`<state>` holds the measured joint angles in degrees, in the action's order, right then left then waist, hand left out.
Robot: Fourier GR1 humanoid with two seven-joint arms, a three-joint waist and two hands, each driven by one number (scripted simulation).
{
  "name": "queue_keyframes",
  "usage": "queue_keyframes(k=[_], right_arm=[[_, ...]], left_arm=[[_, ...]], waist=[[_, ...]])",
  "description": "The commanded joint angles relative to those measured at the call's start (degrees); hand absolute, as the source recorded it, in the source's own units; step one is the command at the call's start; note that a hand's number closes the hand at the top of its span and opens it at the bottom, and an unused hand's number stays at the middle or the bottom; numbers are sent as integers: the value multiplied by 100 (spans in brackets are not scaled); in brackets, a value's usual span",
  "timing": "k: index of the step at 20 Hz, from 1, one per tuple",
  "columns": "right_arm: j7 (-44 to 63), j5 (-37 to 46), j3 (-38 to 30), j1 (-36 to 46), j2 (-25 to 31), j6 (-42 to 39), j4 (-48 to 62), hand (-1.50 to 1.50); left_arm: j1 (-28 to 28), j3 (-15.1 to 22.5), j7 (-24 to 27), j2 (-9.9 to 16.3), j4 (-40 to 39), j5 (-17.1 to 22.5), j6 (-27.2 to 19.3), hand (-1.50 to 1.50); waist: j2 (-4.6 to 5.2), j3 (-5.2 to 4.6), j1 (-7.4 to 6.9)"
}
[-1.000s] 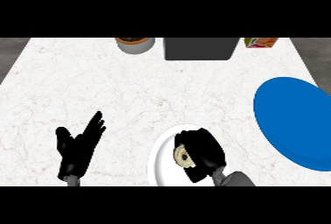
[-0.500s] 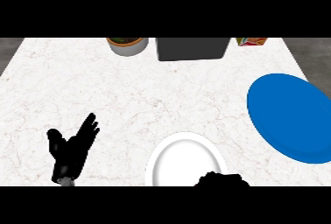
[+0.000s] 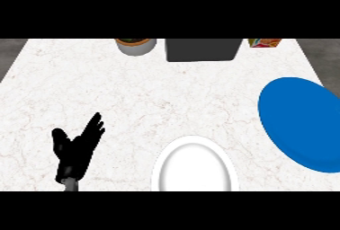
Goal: Pick the cupcake from the plate and place it in the plate
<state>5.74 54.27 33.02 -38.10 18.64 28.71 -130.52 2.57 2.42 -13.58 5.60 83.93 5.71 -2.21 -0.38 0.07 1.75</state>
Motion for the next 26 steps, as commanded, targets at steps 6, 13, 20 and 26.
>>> queue_keyframes(k=[6, 13, 20, 26], right_arm=[[-1002, -3249, -1759, 382, 353, 558, 302, 150], [-1767, -4473, -3735, 2001, 514, 386, 2541, 150], [-2594, -5079, -4510, 4005, 926, -301, 5243, 150], [-3747, -5299, -5016, 5148, 1124, -759, 7344, 150]], left_arm=[[-296, 81, 108, -179, -455, -140, -56, 0], [-15, 235, -78, -163, 69, -182, -33, 0], [-403, -46, 219, -87, -530, -69, 131, 0], [306, 451, 14, -381, 239, -385, -157, 0]], waist=[[33, 5, -106], [40, 8, -244], [66, 1, -270], [53, 3, -295]])
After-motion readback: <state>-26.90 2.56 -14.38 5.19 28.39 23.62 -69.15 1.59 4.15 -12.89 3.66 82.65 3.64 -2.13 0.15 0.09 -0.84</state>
